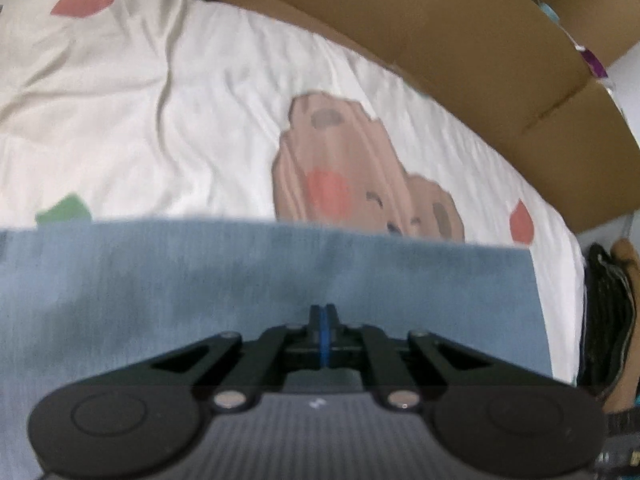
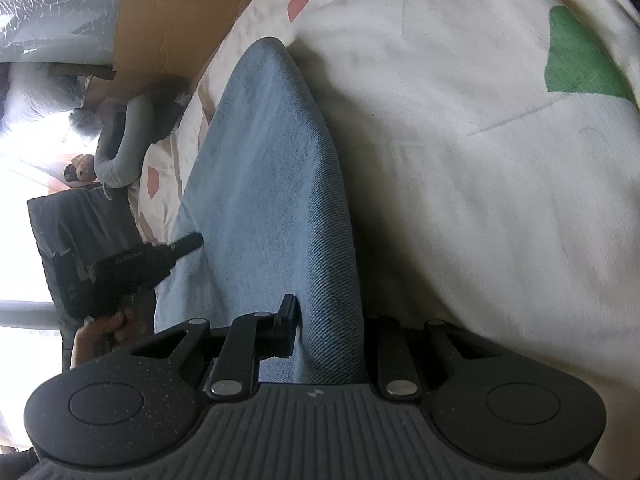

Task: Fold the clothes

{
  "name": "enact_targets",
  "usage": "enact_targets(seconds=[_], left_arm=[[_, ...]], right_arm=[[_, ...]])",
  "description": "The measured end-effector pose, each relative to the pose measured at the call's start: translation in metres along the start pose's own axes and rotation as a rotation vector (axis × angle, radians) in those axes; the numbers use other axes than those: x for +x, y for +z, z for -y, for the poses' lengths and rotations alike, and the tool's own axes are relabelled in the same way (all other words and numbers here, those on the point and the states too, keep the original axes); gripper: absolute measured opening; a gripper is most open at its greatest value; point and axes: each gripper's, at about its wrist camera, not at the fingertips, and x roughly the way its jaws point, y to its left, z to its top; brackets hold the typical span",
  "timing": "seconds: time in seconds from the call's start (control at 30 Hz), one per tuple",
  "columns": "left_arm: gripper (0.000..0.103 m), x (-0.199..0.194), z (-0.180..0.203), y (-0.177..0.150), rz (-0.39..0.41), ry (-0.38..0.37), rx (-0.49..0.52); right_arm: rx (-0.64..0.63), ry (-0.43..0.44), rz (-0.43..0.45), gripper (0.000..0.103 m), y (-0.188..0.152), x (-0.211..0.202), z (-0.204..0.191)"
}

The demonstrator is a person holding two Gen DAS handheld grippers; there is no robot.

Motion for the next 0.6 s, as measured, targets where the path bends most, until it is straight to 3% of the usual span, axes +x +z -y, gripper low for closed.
enact_targets(seconds=[0.27, 0.6], left_arm=[[0.003, 0.006, 0.005, -0.003, 0.008, 0.006, -0.006], [0.003, -0.011, 0.002, -0.052, -0.080, -0.052, 0.028]], right_arm=[[0.023, 0.018, 0.021, 0.022, -0.003, 0.000, 0.003], [0.059, 0.029, 0.066, 0.022, -0.003, -0.002, 0.003]])
